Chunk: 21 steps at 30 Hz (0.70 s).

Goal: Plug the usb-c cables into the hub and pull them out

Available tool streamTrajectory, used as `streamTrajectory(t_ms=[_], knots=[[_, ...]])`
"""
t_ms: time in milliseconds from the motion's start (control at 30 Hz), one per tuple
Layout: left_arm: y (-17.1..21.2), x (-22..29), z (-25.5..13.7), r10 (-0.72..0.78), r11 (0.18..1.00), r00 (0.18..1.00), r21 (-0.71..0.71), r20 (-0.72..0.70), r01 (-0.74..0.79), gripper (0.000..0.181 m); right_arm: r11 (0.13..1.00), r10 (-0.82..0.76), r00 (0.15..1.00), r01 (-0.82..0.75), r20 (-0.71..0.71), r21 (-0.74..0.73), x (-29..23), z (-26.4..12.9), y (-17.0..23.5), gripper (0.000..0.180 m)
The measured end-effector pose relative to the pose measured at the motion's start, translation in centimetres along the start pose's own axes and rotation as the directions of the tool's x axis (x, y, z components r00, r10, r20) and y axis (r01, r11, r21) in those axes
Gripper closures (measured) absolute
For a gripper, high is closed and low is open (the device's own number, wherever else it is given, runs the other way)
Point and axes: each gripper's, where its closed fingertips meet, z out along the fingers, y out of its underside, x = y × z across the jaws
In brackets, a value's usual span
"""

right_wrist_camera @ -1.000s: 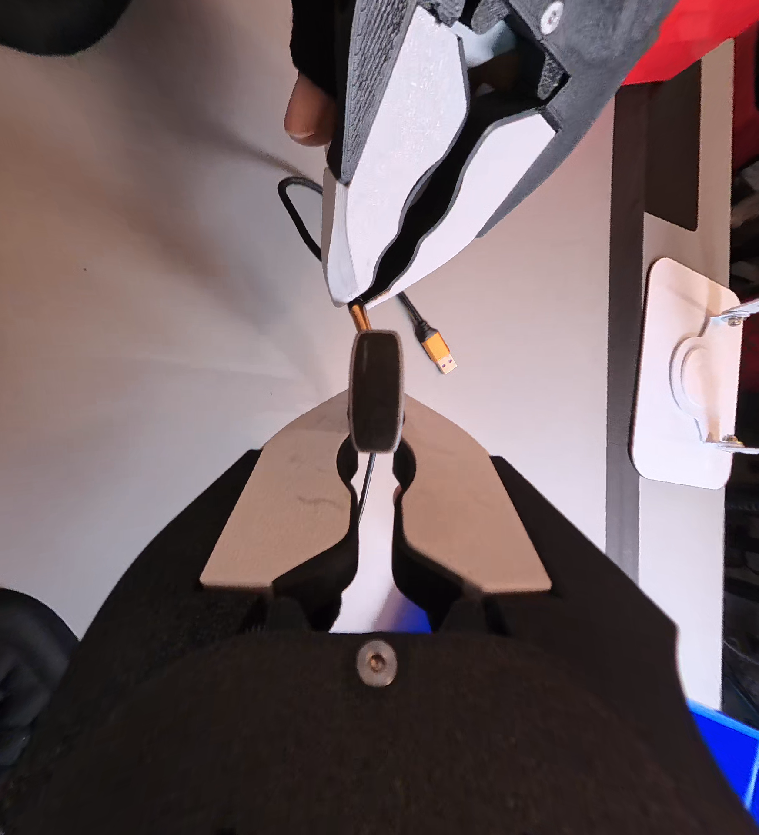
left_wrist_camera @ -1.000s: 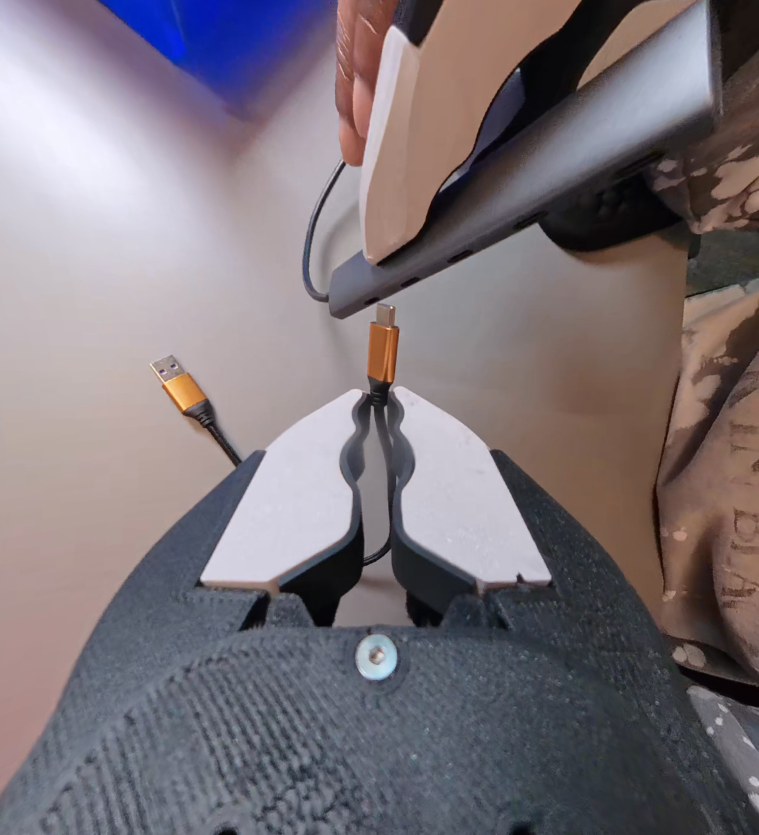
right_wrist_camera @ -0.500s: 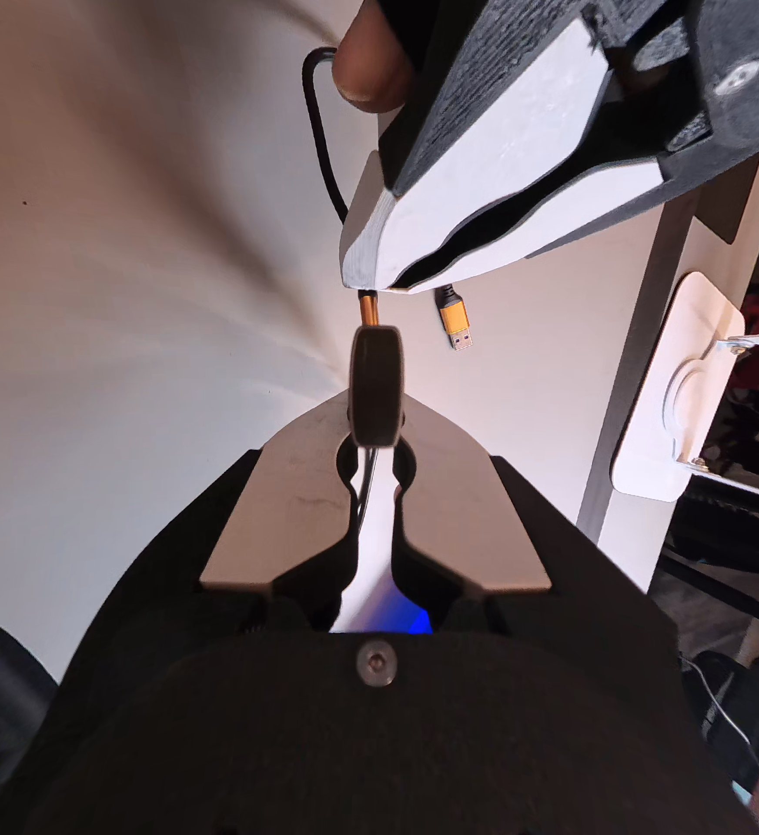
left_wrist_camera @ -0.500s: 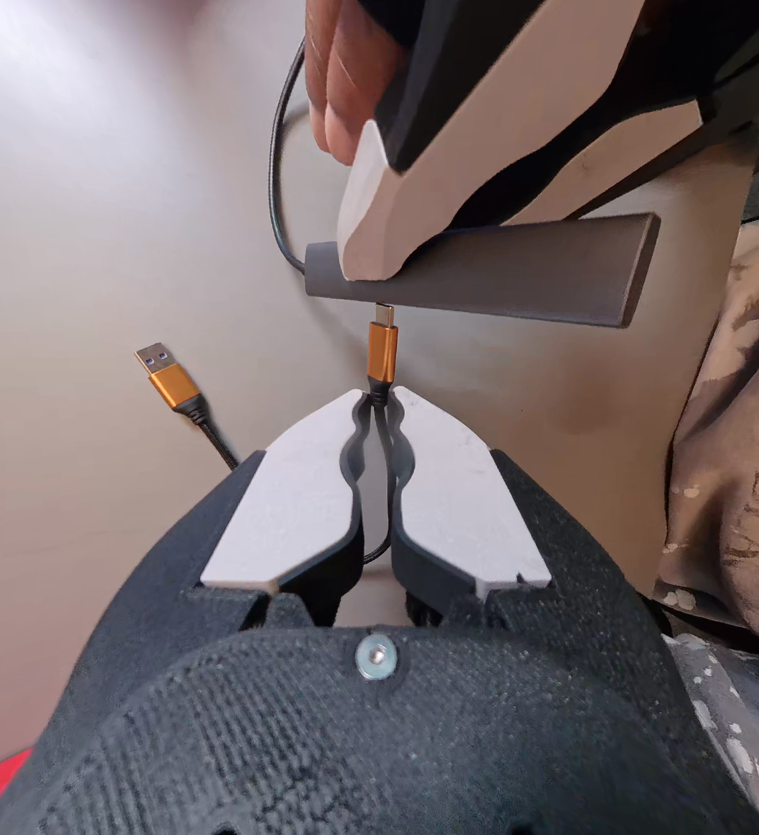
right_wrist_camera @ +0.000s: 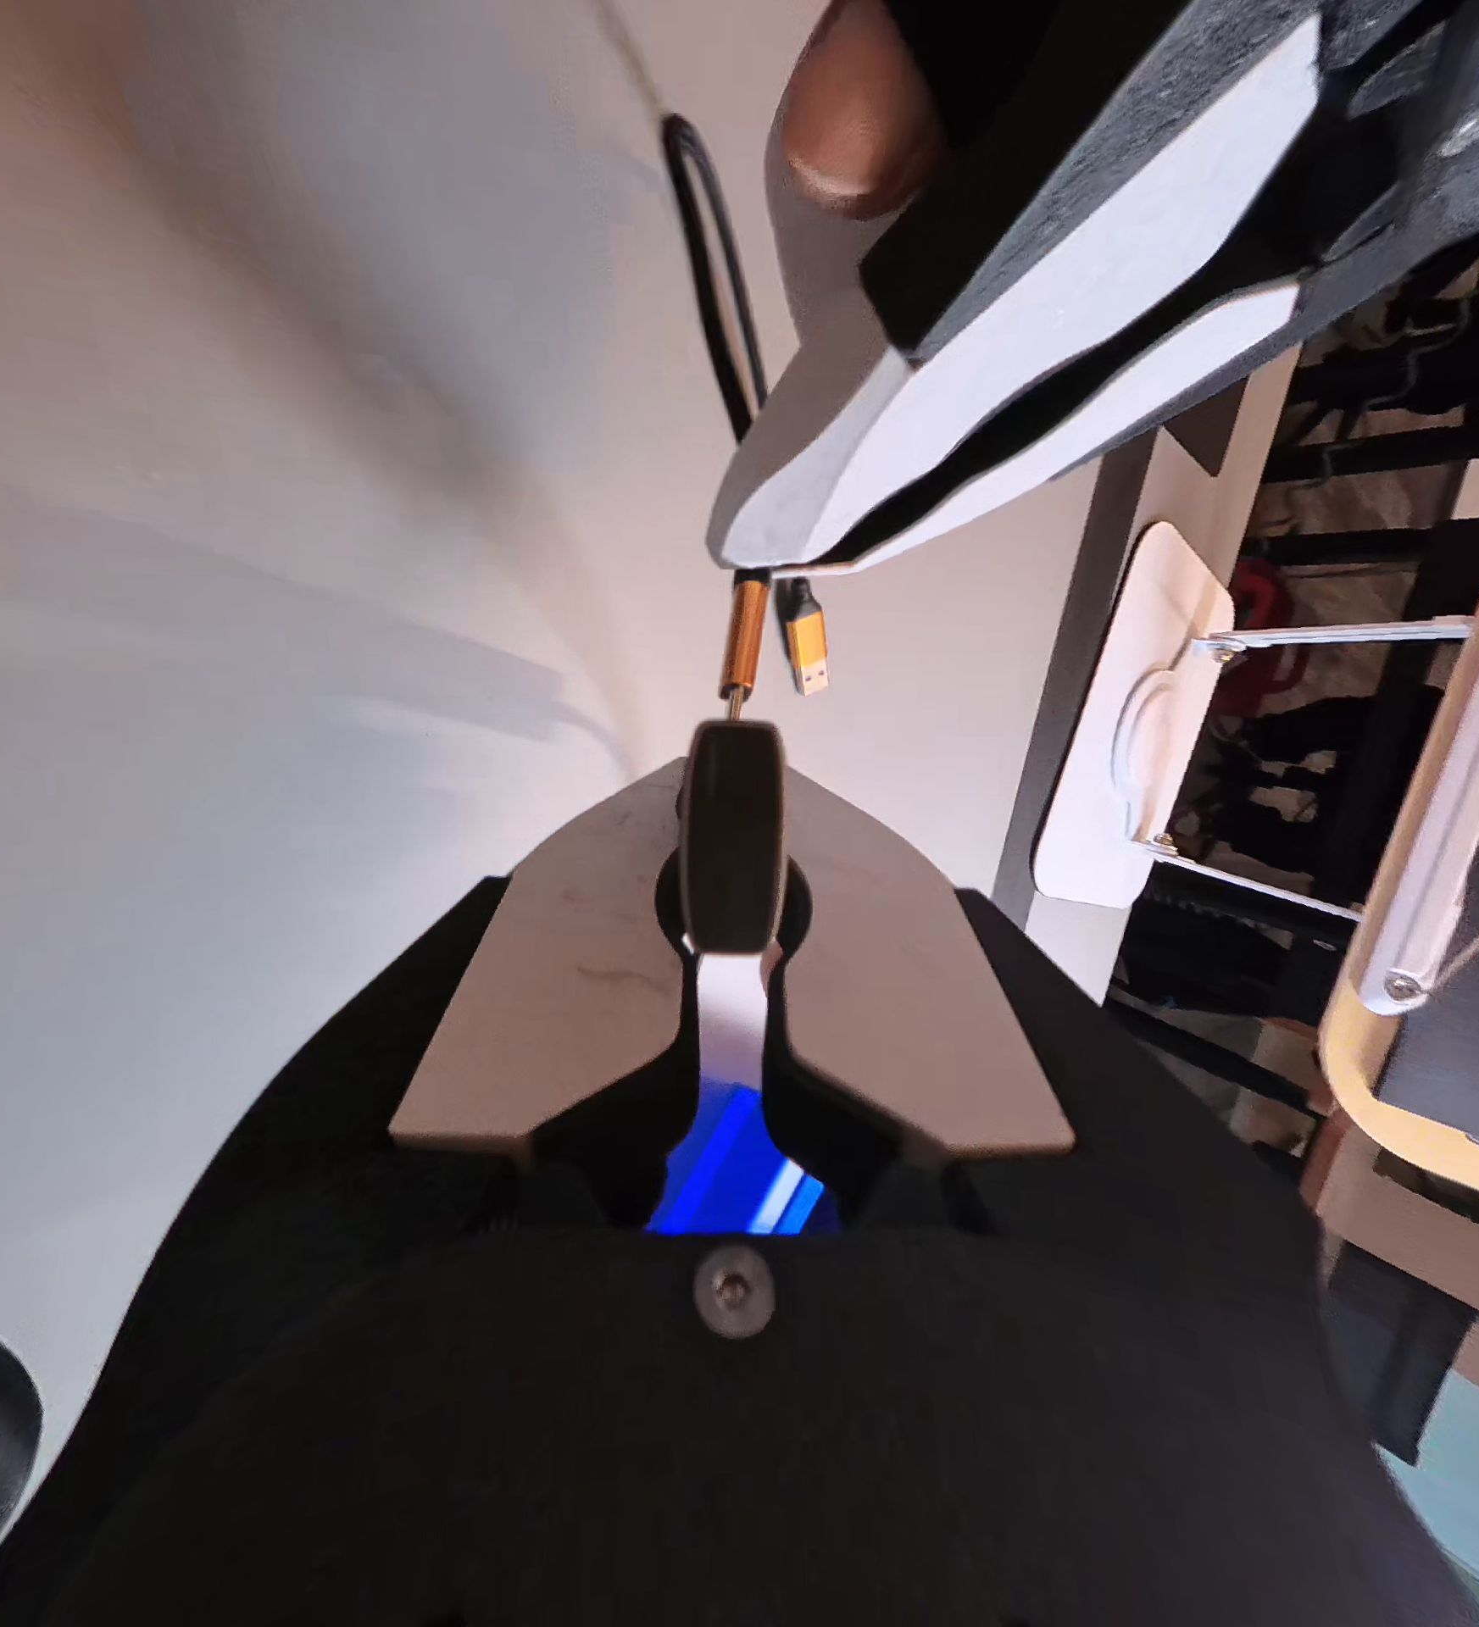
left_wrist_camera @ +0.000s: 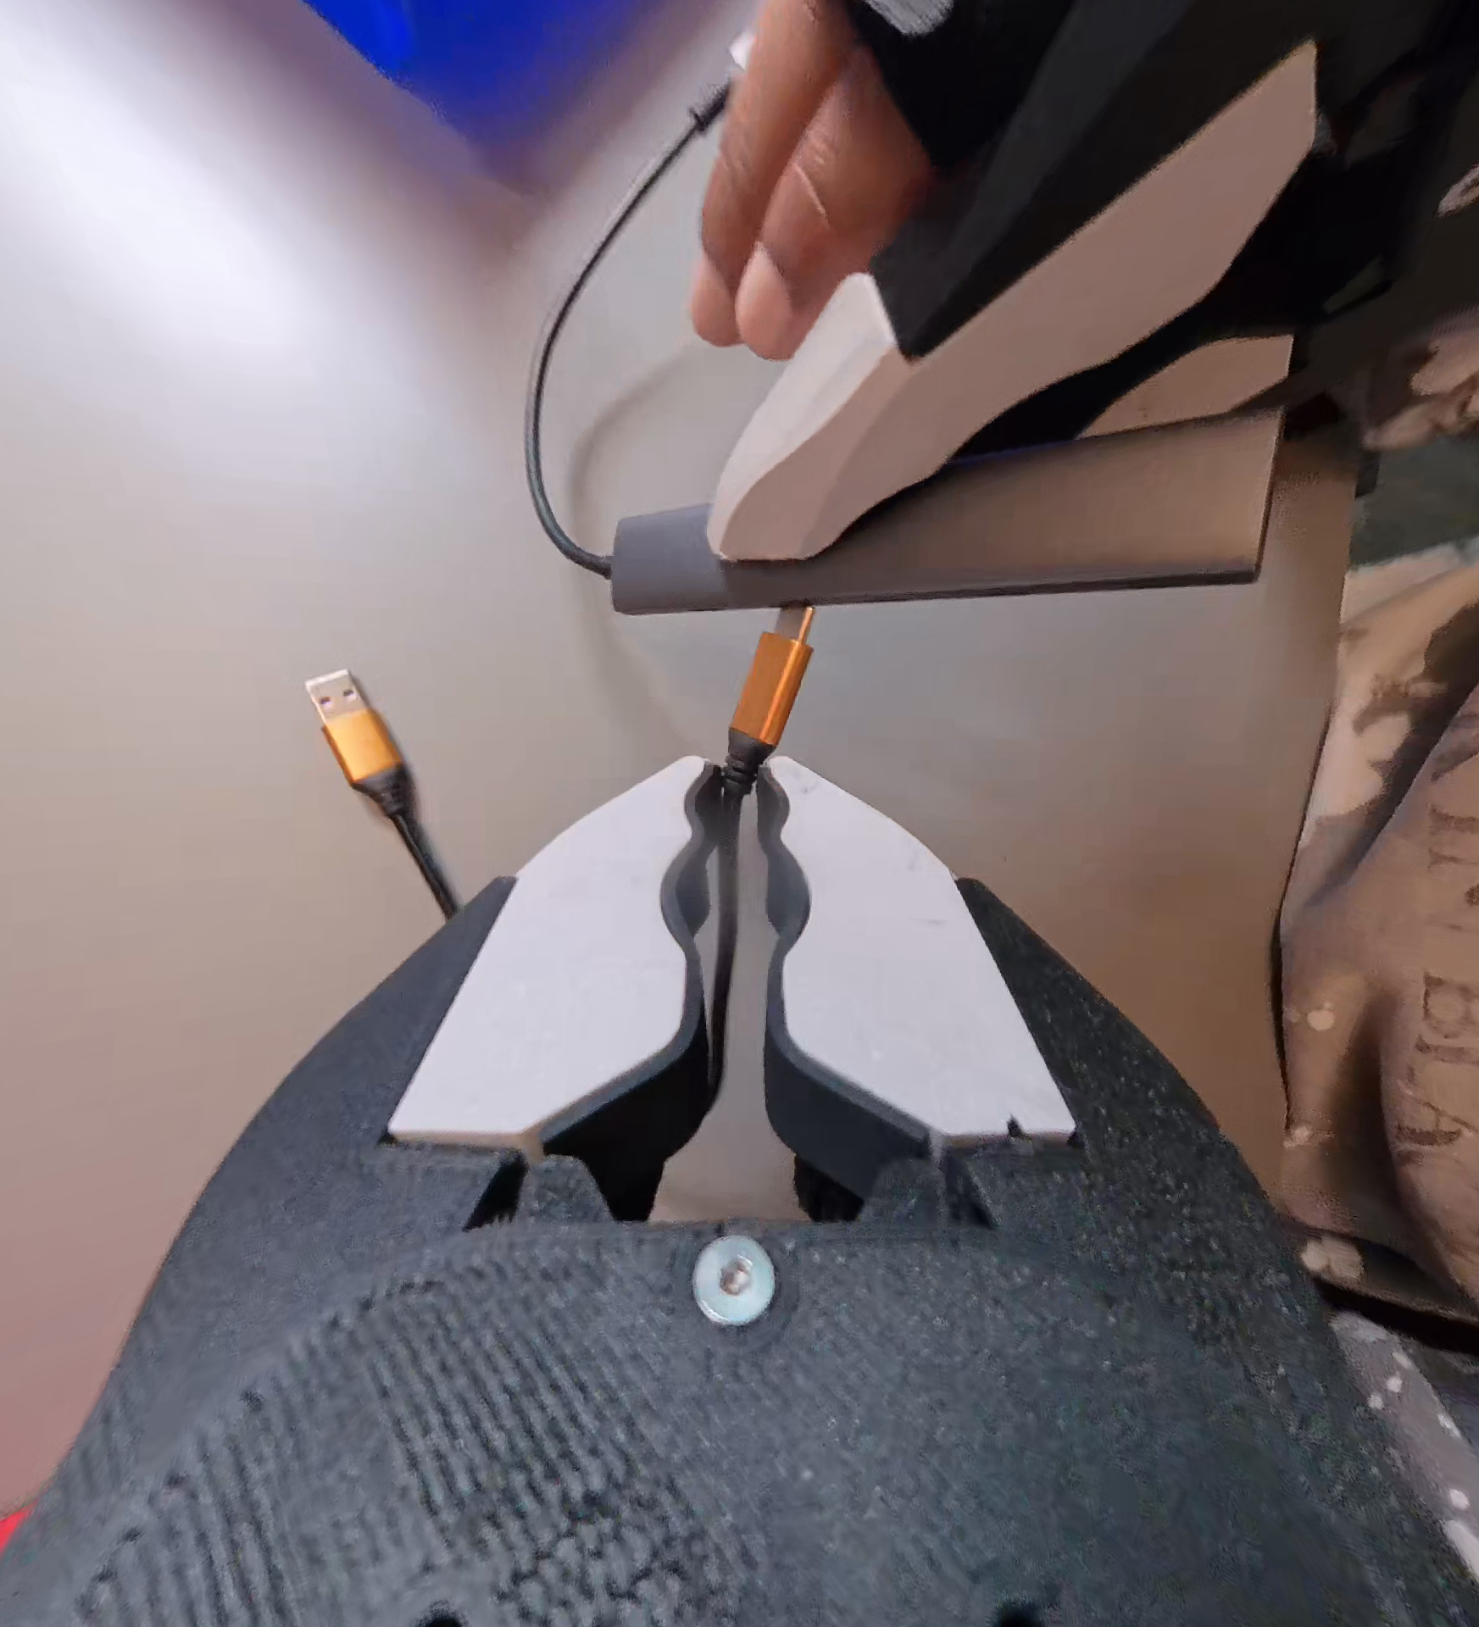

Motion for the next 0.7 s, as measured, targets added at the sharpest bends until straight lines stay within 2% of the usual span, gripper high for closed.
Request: streamTrajectory(t_ms=[33, 267, 500, 700], knots=[[-0.2, -0.1, -0.2, -0.015, 1.000, 1.000, 0.017, -0.004, 0.015, 0.173, 1.000, 0.003, 1.000, -0.003, -0.013, -0.002, 0.2, -0.1, 0.0, 0.170], [0.1, -0.3, 0.6, -0.037, 0.998, 0.997, -0.055, 0.063, 0.041, 0.173, 0.999, 0.006, 0.999, -0.008, -0.043, -0.039, 0.7, 0.4, 0.5, 0.170], [0.1, -0.1, 1.4, -0.031, 0.995, 0.995, -0.093, 0.092, 0.040, 0.174, 0.996, -0.020, 1.000, 0.019, -0.012, -0.083, 0.0, 0.8, 1.0, 0.170], [-0.8, 0.2, 1.0, -0.035, 0.999, 0.998, -0.018, 0.043, 0.036, 0.174, 0.995, -0.032, 0.999, 0.030, -0.020, -0.097, 0.1, 0.6, 1.3, 0.170]])
